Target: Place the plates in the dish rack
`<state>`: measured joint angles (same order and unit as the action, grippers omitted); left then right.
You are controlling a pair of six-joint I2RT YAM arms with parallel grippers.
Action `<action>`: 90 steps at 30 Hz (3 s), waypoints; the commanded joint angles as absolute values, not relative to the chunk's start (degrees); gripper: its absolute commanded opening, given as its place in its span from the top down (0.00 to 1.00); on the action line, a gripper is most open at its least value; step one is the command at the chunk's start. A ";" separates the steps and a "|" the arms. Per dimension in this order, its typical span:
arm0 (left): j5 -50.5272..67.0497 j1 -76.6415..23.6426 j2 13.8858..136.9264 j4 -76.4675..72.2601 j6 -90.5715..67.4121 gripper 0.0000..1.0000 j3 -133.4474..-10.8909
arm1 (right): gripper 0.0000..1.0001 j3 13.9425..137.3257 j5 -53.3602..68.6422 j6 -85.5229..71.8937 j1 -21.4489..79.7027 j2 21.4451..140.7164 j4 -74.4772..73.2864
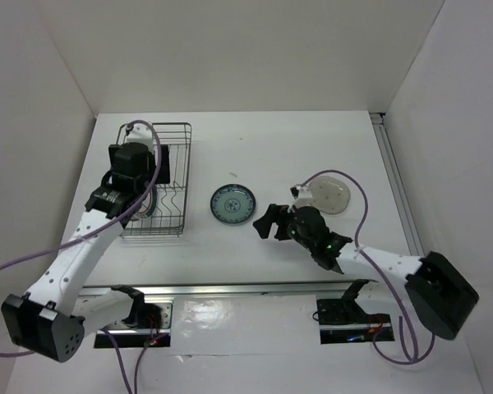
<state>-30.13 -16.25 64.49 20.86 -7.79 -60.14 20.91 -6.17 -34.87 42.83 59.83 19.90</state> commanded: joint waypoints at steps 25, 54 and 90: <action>6.50 -16.08 50.45 9.05 -19.42 0.00 -55.90 | 0.36 37.09 -10.72 -46.84 40.69 105.73 35.16; 15.11 -16.08 64.32 9.58 -18.02 0.00 -58.62 | 1.00 33.14 -13.01 -52.12 39.64 78.50 32.78; -11.22 -16.08 47.75 10.65 -8.27 1.00 -54.16 | 0.00 31.20 -2.12 -49.49 39.64 71.45 33.13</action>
<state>4.01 -16.27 54.83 15.25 -13.80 -57.47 30.68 -2.66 -51.22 39.70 71.09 32.01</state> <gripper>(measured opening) 0.077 0.998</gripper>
